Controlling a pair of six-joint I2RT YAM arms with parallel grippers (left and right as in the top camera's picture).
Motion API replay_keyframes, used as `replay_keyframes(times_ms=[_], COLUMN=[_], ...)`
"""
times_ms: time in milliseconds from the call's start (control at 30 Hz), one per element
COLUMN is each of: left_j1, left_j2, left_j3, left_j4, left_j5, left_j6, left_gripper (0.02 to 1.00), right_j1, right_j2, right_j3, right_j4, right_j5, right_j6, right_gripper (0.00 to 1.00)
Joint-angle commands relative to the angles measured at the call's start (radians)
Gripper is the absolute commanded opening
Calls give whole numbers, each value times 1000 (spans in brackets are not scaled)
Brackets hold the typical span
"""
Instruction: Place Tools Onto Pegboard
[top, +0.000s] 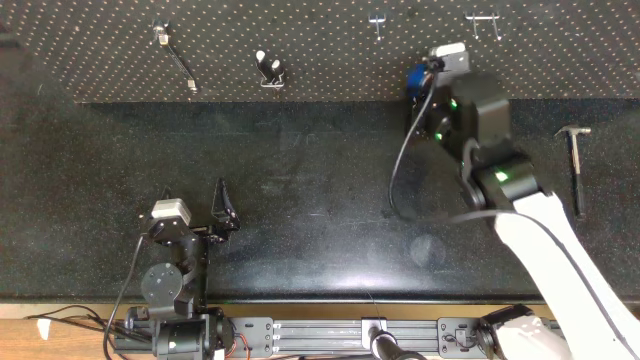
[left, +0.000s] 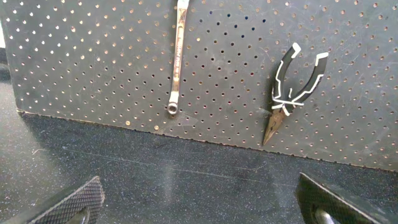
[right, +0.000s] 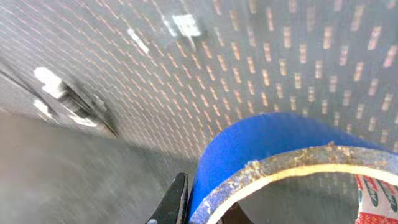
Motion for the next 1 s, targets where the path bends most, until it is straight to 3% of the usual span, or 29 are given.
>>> replay_keyframes(times_ms=[33,200,567,733,767,800,833,867,967,1000], left_j1=[-5,-5,-5,-5,-5,-5,-5,-5,-5,-5], left_j2=[-9,-9,-9,-9,-9,-9,-9,-9,-9,-9], left_j3=[-2,-2,-2,-2,-2,-2,-2,-2,-2,-2], left_j4=[-7,-7,-7,-7,-7,-7,-7,-7,-7,-7], left_j5=[0,0,0,0,0,0,0,0,0,0], left_j6=[2,2,2,2,2,2,2,2,2,2], left_gripper=[996,996,996,998,996,996,996,996,996,996], right_j1=[58,142,190,190,191,192,193,193,193,193], right_j2=[-104,12,293,393,413,422,437,444,433,395], right_j3=[10,10,10,10,10,10,10,10,10,10], right_j4=[163,352,569,722,746,760,778,788,790,782], right_j5=[-5,-4,226,231,230,230,230,229,193,135], right_j6=[-61,-163,-192,-256,-256,-255,-255,-255,-255,-254], right_gripper=[75,75,75,75,246,321,321,411,969,976])
